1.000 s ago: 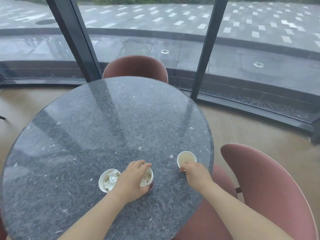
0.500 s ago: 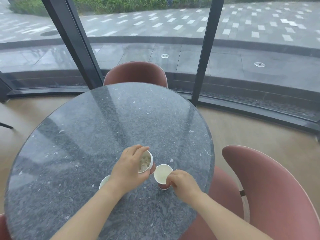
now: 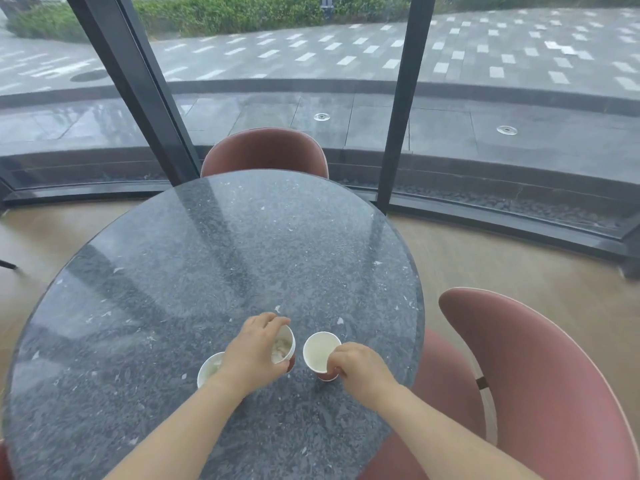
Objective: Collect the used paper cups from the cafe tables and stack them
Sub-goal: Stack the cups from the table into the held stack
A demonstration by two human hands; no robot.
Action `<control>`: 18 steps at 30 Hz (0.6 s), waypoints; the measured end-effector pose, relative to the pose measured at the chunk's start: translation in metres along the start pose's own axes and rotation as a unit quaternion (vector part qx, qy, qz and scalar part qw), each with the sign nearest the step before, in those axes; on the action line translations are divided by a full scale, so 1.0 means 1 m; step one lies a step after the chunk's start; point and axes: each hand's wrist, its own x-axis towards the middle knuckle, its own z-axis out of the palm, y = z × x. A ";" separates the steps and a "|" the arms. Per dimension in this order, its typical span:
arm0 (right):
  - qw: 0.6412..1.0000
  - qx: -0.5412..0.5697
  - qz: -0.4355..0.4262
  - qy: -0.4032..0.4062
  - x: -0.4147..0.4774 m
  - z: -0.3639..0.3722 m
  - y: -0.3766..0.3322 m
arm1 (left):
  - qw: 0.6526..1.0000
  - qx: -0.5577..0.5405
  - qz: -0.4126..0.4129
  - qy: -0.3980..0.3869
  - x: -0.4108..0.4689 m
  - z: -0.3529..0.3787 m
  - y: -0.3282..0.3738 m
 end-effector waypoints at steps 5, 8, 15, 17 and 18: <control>1.000 0.001 0.007 -0.009 -0.005 0.002 -0.005 | 0.999 0.032 -0.006 -0.042 0.000 0.024 -0.012; 1.000 0.014 0.018 0.004 -0.008 0.002 -0.006 | 1.000 0.006 -0.003 -0.019 -0.003 0.027 -0.013; 1.000 0.016 0.014 -0.010 -0.002 0.005 -0.012 | 0.990 -0.072 0.023 0.119 0.005 -0.018 0.000; 1.000 0.004 0.011 -0.013 0.000 0.007 -0.012 | 0.988 -0.067 0.049 0.132 0.006 -0.029 0.008; 1.000 -0.001 0.009 -0.010 0.000 0.007 -0.012 | 0.988 -0.063 0.061 0.131 0.006 -0.033 0.012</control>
